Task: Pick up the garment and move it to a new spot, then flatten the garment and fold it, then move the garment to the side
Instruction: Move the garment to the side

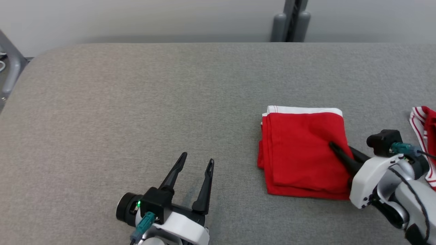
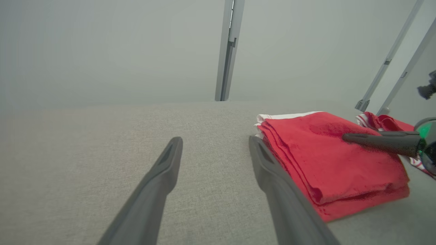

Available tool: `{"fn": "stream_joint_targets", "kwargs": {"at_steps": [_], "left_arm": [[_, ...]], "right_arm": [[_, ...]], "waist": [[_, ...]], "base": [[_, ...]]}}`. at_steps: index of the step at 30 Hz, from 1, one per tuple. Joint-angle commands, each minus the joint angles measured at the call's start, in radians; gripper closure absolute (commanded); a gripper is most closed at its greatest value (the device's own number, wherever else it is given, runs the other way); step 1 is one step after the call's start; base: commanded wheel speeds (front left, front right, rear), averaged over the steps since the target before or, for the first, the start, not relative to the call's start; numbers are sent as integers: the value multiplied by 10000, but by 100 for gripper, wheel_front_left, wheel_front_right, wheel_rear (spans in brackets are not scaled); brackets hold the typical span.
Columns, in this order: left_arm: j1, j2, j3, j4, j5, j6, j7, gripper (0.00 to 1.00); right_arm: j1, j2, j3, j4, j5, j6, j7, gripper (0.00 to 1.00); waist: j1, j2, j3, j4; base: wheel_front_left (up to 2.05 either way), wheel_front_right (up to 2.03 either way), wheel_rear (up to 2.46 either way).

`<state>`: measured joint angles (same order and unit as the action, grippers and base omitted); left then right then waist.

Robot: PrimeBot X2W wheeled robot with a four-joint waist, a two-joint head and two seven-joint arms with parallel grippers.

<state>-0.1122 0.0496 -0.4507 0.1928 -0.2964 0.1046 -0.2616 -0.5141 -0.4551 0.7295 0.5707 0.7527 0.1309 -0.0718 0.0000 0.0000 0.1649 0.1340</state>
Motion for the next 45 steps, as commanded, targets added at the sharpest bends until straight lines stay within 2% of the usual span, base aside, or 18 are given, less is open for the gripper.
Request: {"fn": "stream_joint_targets", "kwargs": {"at_steps": [1, 4, 5, 8, 13, 14, 17, 23, 28, 31, 38, 45], "left_arm": [[-409, 35, -195, 2, 152, -182, -40, 0], [-909, 35, -610, 24, 270, -413, -40, 0], [-909, 35, -610, 24, 270, -413, -40, 0], [-1480, 43, -941, 168, 459, -629, -40, 0], [-2389, 43, -1273, 377, 754, -945, -40, 0], [-2846, 41, -1425, 468, 952, -1113, -40, 0], [-3219, 40, -1594, 478, 1160, -1253, -40, 0], [-3544, 43, -1686, 345, 1153, -1264, -38, 0], [-3705, 43, -1652, 404, 1198, -1304, -38, 0], [-3830, 45, -1735, 442, 1182, -1343, -38, 0], [-4066, 112, -1624, 437, 977, -1109, -12, 0], [-4114, 151, -1755, 373, 807, -932, -1, 0]], "right_arm": [[-337, -522, 199, -330, -371, -5, -66, 100], [-684, -1295, 351, -846, -848, -7, -52, 100], [-684, -1295, 351, -846, -848, -7, -52, 100], [-975, -1962, 353, -1360, -1316, -7, -97, 100], [-1372, -2868, -101, -2017, -1794, -7, -267, 100], [-1564, -3370, -501, -2282, -2096, -7, -421, 100], [-1607, -3779, -957, -2432, -2319, -7, -531, 100], [-1557, -4482, -1671, -2179, -2464, -7, -451, 100], [-1751, -4483, -2217, -1161, -1832, -7, -339, 100], [-2012, -4602, -2050, -430, -2051, -7, -430, 100], [-2767, -4911, -1322, 1005, -2934, -8, -857, 100], [-3302, -4743, -904, 1949, -3466, -8, -1379, 100]], "waist": [[0, 0, 434, -717], [0, 0, 925, -1217], [0, 0, 925, -1217], [0, 0, 1426, -1735], [0, 0, 2235, -2562], [0, 0, 2680, -2958], [0, 0, 2999, -3235], [0, 0, 3398, -3513], [0, 0, 3798, -3480], [0, 0, 4035, -3266], [0, 0, 4587, -2788], [0, 0, 4688, -2490]], "base": [[0, 0, 0], [0, 0, 0], [0, 0, 0], [0, 0, 0], [0, 0, 0], [0, 0, 0], [0, 0, 0], [0, 0, 0], [0, 0, 0], [0, 0, 0], [0, 0, 0], [0, 0, 0]]}}
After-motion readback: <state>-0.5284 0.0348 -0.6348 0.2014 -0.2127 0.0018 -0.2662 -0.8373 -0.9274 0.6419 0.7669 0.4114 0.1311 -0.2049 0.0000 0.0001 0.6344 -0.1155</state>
